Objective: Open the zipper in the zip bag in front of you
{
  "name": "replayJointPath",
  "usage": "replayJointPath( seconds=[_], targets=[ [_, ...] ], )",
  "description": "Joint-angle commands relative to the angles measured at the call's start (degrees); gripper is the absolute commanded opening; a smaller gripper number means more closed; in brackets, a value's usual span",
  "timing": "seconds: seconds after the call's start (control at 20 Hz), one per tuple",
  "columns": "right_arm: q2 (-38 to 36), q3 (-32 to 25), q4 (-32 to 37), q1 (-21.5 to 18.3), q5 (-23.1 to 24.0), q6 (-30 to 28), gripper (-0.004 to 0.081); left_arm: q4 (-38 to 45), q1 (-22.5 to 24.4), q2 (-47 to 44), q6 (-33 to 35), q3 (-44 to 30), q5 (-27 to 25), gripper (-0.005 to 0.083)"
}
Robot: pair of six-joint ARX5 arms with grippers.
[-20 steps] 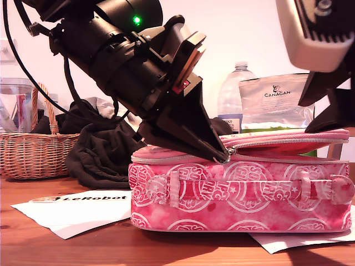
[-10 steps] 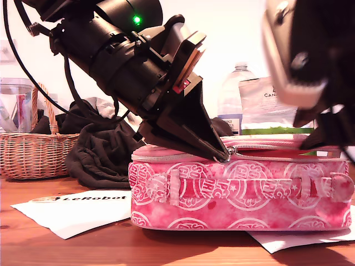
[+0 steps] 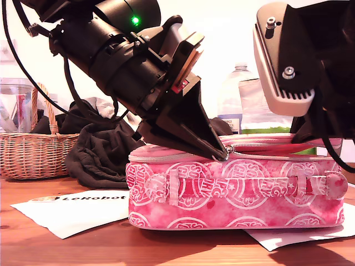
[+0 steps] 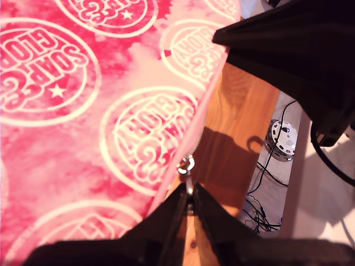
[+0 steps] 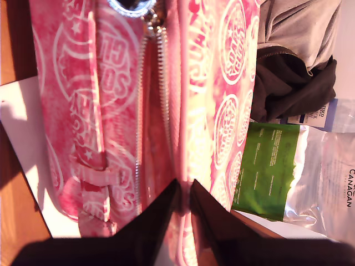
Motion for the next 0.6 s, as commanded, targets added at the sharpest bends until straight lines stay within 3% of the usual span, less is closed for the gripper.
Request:
replayJointPath(
  seconds=[0.0,0.55],
  targets=[
    [0.3,-0.4,-0.2,-0.3,-0.3,0.8,-0.0012,-0.2,-0.6,-0.9,0.0,-0.8,0.7,-0.0022],
    [0.3,-0.4,-3.2,-4.5,-2.0,2.2,-0.0012,-5.9,1.9,-1.0,0.2,-0.8,0.3,-0.0022]
  ],
)
